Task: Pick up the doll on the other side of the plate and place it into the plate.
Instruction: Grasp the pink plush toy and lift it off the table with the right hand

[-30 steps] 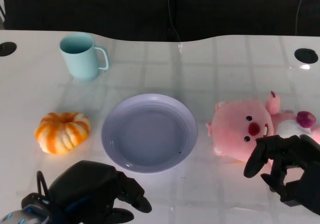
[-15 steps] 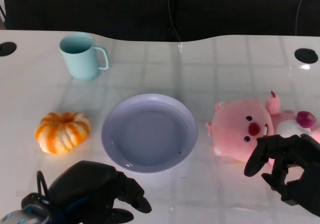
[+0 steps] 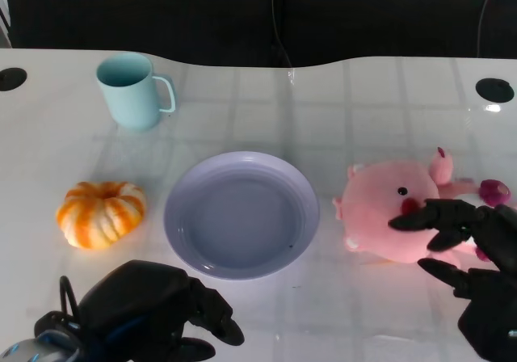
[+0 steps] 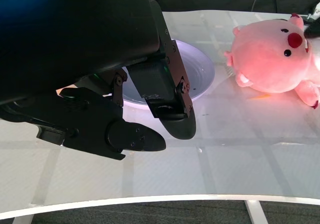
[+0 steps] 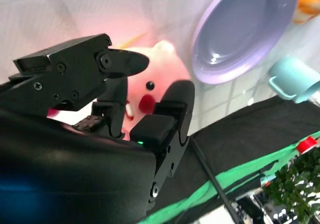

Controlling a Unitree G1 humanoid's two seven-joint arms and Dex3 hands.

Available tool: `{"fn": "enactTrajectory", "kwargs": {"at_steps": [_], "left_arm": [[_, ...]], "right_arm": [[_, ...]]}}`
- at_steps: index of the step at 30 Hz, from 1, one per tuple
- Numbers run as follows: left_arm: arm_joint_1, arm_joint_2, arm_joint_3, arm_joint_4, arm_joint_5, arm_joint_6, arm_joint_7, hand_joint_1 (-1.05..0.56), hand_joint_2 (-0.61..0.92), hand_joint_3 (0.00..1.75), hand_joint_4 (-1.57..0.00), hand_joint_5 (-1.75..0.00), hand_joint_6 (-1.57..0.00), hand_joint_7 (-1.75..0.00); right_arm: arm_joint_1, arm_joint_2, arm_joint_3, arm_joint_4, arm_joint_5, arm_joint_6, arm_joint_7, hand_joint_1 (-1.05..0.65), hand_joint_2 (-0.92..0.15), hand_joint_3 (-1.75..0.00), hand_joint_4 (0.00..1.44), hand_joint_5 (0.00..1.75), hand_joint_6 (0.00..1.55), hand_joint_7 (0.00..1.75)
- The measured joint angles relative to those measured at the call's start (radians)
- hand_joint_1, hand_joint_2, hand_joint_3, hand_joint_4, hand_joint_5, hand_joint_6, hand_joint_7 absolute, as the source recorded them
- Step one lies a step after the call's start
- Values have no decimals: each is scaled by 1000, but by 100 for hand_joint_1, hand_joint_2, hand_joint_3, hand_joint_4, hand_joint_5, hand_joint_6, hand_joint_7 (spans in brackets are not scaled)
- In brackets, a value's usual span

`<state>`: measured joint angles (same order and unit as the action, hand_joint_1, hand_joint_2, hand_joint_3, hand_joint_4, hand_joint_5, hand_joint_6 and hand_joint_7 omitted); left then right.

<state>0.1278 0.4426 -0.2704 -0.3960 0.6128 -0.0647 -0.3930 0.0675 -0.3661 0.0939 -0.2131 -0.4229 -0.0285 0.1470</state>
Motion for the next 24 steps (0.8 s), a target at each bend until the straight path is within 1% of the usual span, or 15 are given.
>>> {"fn": "enactTrajectory", "kwargs": {"at_steps": [2, 4, 5, 8, 13, 14, 16, 17, 21, 24], "left_arm": [[0, 0, 0, 0, 0, 0, 0, -21, 92, 24, -75, -132, -112, -1], [0, 0, 0, 0, -1, -1, 0, -21, 92, 23, -75, -133, -112, -1], [0, 0, 0, 0, -1, -1, 0, -21, 92, 23, -75, -134, -113, -1], [0, 1, 0, 0, -1, -6, 0, -21, 92, 22, -75, -136, -113, -2], [0, 2, 0, 0, -1, -15, 0, -20, 92, 22, -74, -137, -113, -1], [0, 2, 0, 0, -1, -15, 0, -21, 92, 23, -73, -133, -112, -1], [0, 2, 0, 0, 0, -14, 0, -22, 92, 24, -73, -130, -112, -1], [0, 2, 0, 0, 0, -13, 0, -22, 92, 24, -74, -130, -112, -1], [-1, 2, 0, 0, 0, -6, -1, -22, 92, 24, -74, -127, -112, -1], [-5, 2, -1, 0, 0, -2, -1, -21, 92, 23, -75, -127, -112, -1]], "right_arm": [[0, -1, 0, 0, -20, 4, -5, -30, -91, -12, 14, 54, 37, 2], [0, -3, 0, 0, -40, 4, -10, -32, -92, -11, 11, 51, 35, 0], [0, -3, 0, 1, -51, 3, -17, -35, -91, -9, 6, 48, 30, 0], [0, -6, 0, 4, -113, 4, -54, -42, -92, -5, 1, 43, 24, 0], [-5, -17, 1, 7, -216, 20, -87, -50, -91, -2, 0, 33, 20, 0], [-8, -18, 2, 7, -238, 31, -90, -52, -91, -1, 0, 32, 19, 0], [-14, -18, 2, 8, -273, 51, -98, -54, -90, -1, 0, 32, 19, 0], [-18, -19, 2, 8, -281, 61, -99, -55, -91, -1, 0, 26, 16, 0], [-43, -22, 3, 9, -321, 138, -62, -61, -90, 0, 0, 22, 14, 0], [-64, -28, 8, 12, -348, 185, -23, -63, -90, 0, 0, 19, 14, 1]]}}
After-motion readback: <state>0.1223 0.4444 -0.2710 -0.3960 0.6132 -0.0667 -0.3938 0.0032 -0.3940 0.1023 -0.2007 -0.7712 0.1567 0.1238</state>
